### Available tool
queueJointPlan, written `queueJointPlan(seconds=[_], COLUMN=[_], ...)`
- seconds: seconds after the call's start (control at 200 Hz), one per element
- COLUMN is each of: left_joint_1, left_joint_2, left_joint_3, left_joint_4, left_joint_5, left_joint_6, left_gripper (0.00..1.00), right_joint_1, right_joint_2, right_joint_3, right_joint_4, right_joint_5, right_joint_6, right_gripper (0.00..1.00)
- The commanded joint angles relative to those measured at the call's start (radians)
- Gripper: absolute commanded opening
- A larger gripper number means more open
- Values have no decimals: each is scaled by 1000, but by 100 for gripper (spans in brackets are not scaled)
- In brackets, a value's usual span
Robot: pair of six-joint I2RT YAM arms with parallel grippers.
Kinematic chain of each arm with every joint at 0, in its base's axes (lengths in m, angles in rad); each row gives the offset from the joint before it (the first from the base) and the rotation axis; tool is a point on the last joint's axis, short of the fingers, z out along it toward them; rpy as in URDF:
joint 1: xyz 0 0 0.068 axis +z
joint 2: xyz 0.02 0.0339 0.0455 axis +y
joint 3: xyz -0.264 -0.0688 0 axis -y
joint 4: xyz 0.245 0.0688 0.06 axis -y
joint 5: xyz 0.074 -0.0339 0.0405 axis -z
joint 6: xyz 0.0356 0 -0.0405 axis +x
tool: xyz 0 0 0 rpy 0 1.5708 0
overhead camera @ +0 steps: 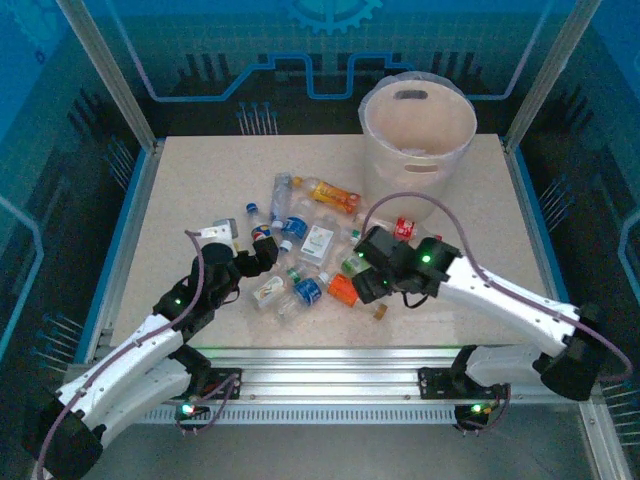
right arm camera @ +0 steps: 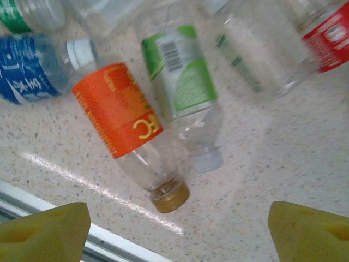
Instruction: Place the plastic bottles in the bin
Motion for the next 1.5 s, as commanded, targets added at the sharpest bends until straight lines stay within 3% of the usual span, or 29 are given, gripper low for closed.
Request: queueJointPlan(seconds=[0.0, 0.23, 0.465, 0.865, 1.496], left_joint_1=[-3, -3, -2, -2, 6], left_joint_2=[-3, -7, -13, -13, -13], left_joint_3=[-17, -13, -13, -14, -25], left_joint_4=[22, -14, -30, -40, -45], left_joint_5=[-39, -75, -98, -110, -107], left_joint_6=[-47, -59, -61, -52, -54], left_gripper=[99, 99, 99, 99, 99], right_joint_1=[36, 112, 124, 111, 77], right_joint_2=[73, 276, 401, 465, 511], right_joint_3=[-13, 49, 99, 126, 49], right_joint_4=[57, 62, 52, 52, 139], right_joint_5=[-72, -64, -23, 53, 9], right_joint_6=[12, -39, -66, -86, -94], right_gripper=[82, 75, 74, 78, 80])
